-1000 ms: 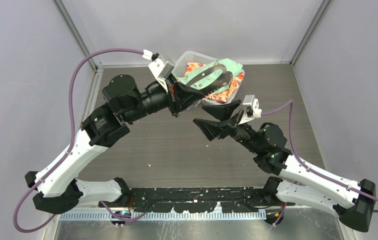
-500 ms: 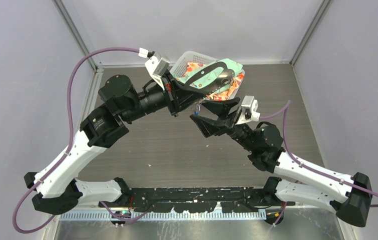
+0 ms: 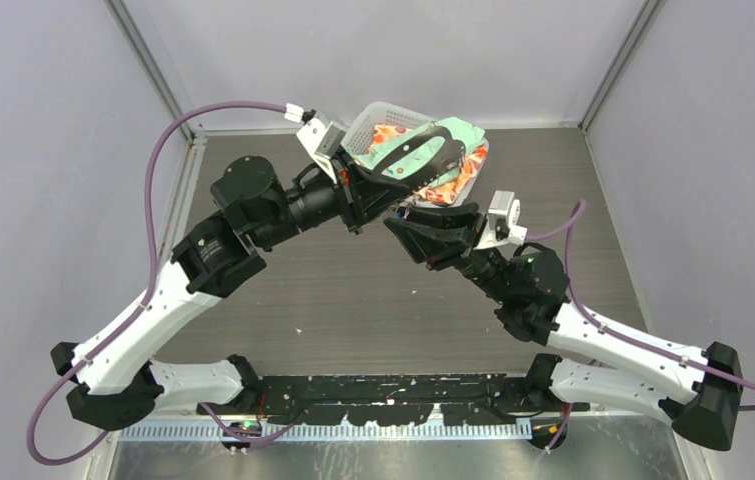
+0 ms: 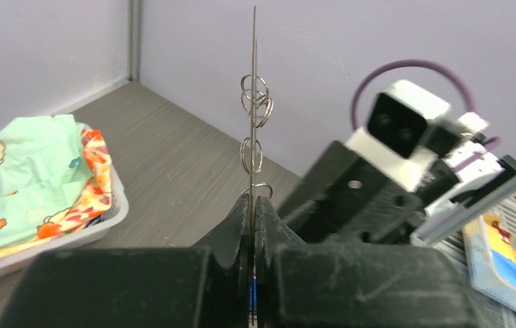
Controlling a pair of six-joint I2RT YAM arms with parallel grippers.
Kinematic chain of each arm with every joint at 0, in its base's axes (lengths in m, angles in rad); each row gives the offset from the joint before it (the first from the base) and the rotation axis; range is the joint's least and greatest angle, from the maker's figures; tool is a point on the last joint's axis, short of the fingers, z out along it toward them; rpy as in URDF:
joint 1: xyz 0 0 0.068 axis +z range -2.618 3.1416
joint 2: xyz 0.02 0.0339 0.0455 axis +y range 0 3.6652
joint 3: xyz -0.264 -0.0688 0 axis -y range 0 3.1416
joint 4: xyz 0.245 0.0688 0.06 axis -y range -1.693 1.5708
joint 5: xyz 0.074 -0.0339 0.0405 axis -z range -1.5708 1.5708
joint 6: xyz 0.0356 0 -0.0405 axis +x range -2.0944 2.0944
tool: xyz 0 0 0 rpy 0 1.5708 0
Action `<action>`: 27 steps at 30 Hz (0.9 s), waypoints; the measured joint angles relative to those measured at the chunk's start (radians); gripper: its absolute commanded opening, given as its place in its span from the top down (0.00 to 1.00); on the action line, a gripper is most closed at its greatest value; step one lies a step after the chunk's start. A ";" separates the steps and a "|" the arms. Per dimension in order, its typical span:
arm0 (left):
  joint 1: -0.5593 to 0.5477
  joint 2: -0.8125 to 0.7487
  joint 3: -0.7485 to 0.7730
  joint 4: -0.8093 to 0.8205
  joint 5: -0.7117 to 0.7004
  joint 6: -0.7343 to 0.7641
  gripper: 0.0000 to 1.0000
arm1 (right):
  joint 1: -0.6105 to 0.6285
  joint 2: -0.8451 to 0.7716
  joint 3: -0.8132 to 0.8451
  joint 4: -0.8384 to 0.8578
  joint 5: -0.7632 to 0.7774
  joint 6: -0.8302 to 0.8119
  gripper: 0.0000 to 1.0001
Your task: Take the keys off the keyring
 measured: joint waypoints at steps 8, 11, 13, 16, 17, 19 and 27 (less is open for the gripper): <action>-0.025 -0.116 -0.179 0.150 -0.129 0.006 1.00 | 0.118 -0.068 0.101 -0.294 -0.030 -0.059 0.99; -0.029 -0.153 -0.223 0.188 -0.145 0.008 1.00 | 0.149 -0.083 0.138 -0.395 0.008 -0.129 0.99; -0.029 -0.156 -0.229 0.196 -0.151 0.013 1.00 | 0.156 -0.105 0.152 -0.451 0.056 -0.173 0.99; -0.031 -0.152 -0.234 0.204 -0.140 0.020 1.00 | 0.161 -0.142 0.163 -0.509 0.122 -0.227 0.99; -0.032 -0.151 -0.237 0.209 -0.130 0.023 1.00 | 0.164 -0.154 0.166 -0.523 0.140 -0.241 0.99; -0.033 -0.149 -0.238 0.217 -0.111 0.027 1.00 | 0.167 -0.166 0.168 -0.537 0.162 -0.259 0.99; -0.022 -0.116 -0.196 0.197 -0.029 0.030 1.00 | 0.173 -0.169 0.214 -0.580 0.274 -0.302 0.99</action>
